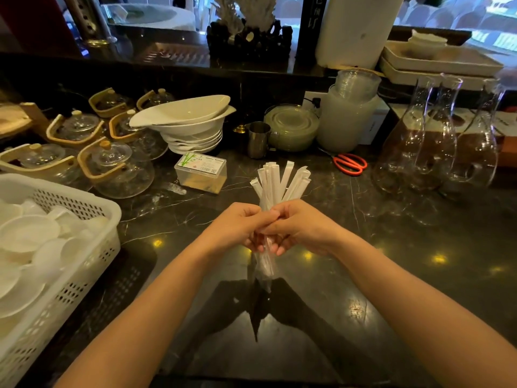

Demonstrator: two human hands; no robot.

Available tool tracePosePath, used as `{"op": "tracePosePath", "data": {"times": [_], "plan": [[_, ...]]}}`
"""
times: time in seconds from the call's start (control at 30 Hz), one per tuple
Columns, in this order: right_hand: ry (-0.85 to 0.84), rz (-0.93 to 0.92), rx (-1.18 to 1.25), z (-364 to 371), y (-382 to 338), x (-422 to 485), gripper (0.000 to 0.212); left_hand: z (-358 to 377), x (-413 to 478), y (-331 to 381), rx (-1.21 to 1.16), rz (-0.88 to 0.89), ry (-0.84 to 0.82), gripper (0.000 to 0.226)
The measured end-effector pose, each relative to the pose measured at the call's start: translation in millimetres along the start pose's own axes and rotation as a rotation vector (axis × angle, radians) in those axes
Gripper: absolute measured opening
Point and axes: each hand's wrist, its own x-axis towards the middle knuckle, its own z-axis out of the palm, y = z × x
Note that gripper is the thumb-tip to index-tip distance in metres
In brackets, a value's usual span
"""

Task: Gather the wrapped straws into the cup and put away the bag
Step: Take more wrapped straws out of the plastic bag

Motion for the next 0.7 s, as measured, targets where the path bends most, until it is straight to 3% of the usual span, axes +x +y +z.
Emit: {"op": "tracePosePath", "data": {"times": [0.2, 0.4, 0.5, 0.6, 0.7], "plan": [[0.015, -0.01, 0.039, -0.5, 3.4, -2.4, 0.006, 3.3, -1.4, -2.8, -0.064, 0.015, -0.029, 0.029], [0.046, -0.017, 0.066, -2.5, 7.3, -5.9, 0.018, 6.2, -2.0, -2.4, -0.025, 0.068, -0.055, 0.033], [0.034, -0.028, 0.032, -3.7, 6.2, -7.3, 0.006, 6.2, -1.0, -1.8, -0.001, 0.078, -0.075, 0.032], [0.026, -0.024, -0.031, -4.0, 5.0, -6.9, 0.012, 6.3, 0.9, -1.6, 0.052, 0.092, -0.1, 0.032], [0.024, -0.025, -0.033, -4.5, 4.3, -8.0, 0.005, 6.9, 2.5, -1.8, 0.045, 0.094, -0.099, 0.031]]}}
